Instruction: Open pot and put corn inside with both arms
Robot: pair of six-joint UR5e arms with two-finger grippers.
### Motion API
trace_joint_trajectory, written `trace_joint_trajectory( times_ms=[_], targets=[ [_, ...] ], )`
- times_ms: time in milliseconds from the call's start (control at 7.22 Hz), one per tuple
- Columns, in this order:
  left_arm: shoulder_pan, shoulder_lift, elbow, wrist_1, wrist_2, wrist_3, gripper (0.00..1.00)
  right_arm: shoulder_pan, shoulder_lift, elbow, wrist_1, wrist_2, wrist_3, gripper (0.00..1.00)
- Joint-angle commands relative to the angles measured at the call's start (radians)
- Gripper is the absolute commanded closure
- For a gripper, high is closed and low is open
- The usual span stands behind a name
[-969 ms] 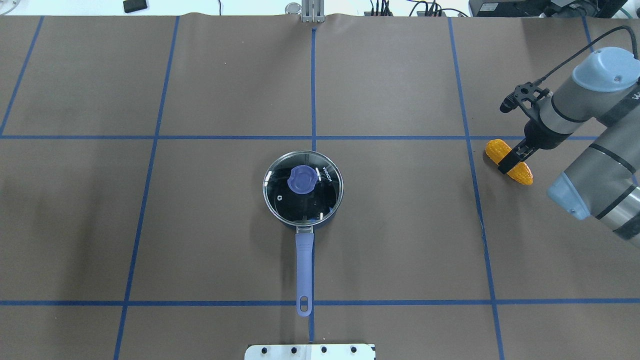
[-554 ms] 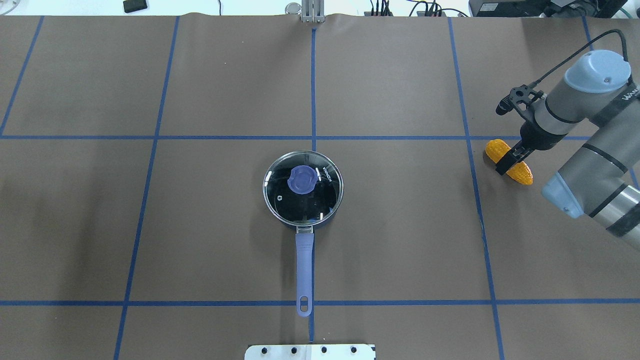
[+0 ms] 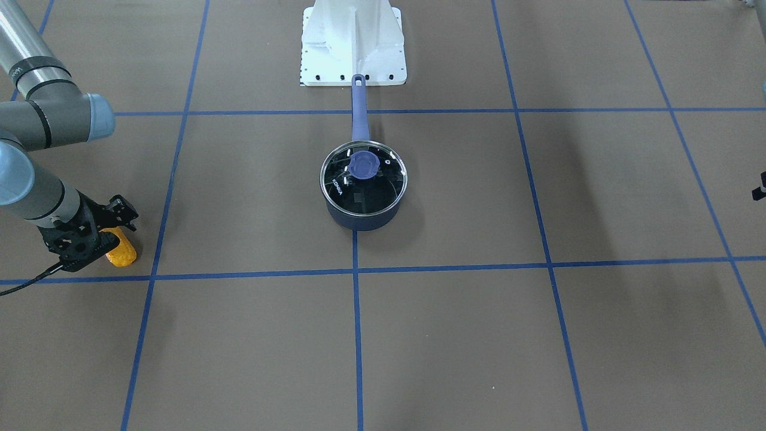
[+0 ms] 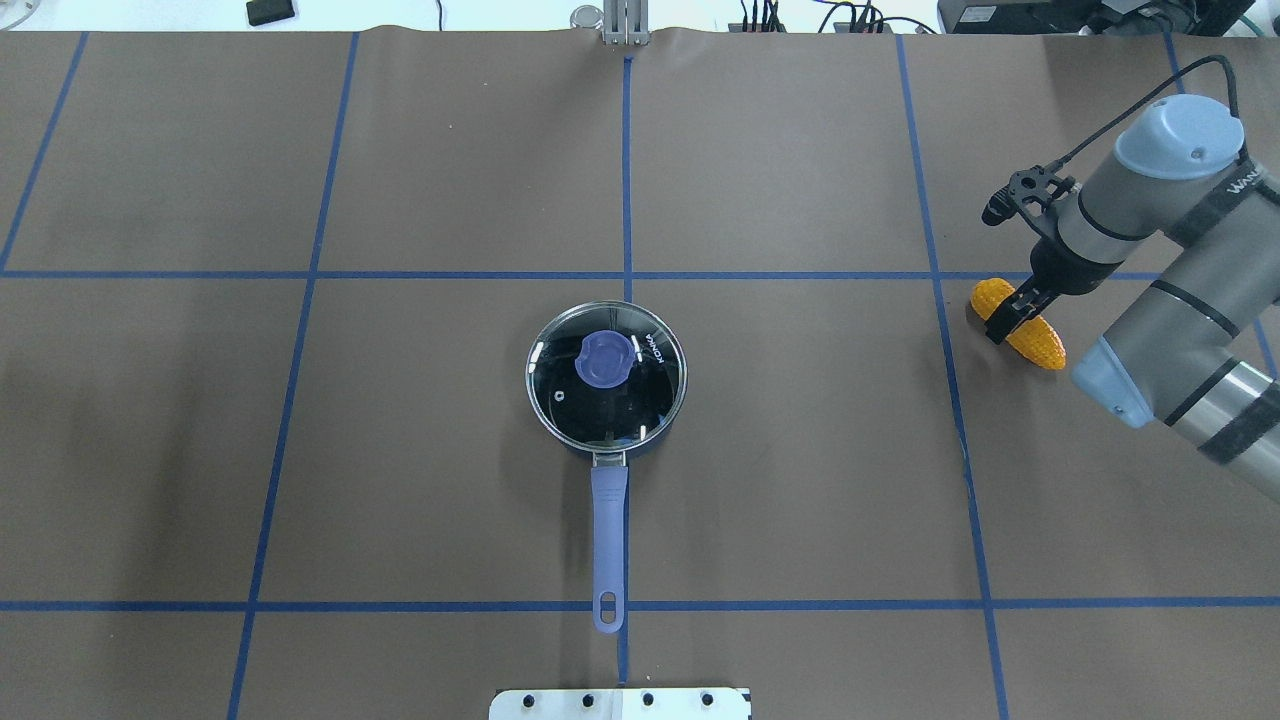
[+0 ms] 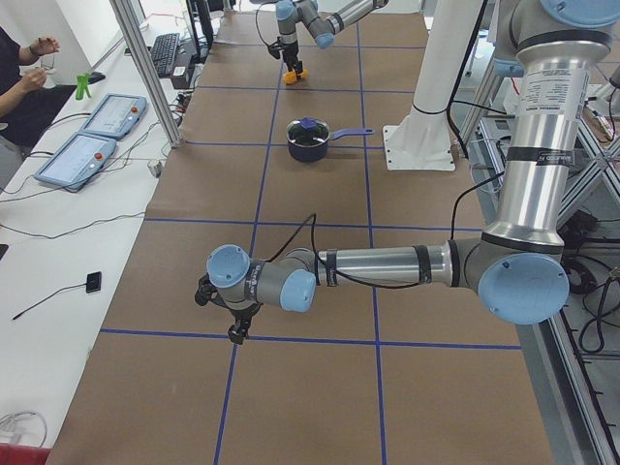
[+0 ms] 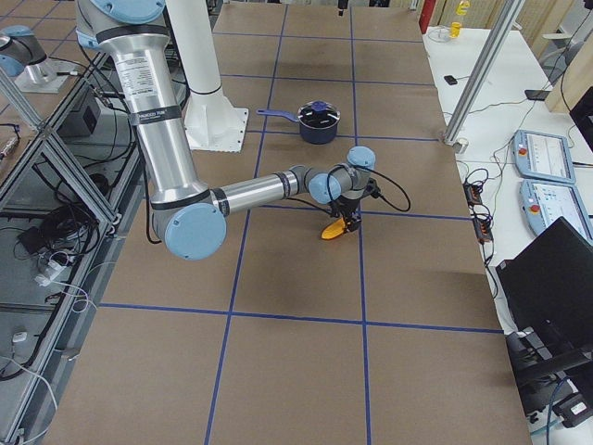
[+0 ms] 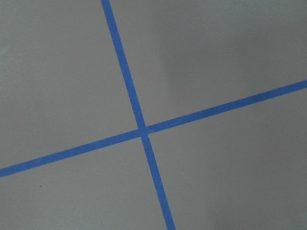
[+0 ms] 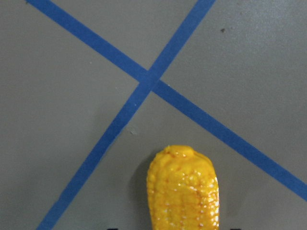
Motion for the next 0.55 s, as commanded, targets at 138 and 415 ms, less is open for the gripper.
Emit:
trace_joint_trajectory(
  times_ms=[138,415],
  targets=[
    [0.0,0.0,0.0,0.0,0.0,0.001,0.01,0.001,0.001,-0.005,-0.005,0.0,-0.034,0.35],
    [0.0,0.0,0.0,-0.001,0.0,0.003,0.01,0.004,0.001,-0.003,-0.008,0.004,-0.034,0.43]
  ],
)
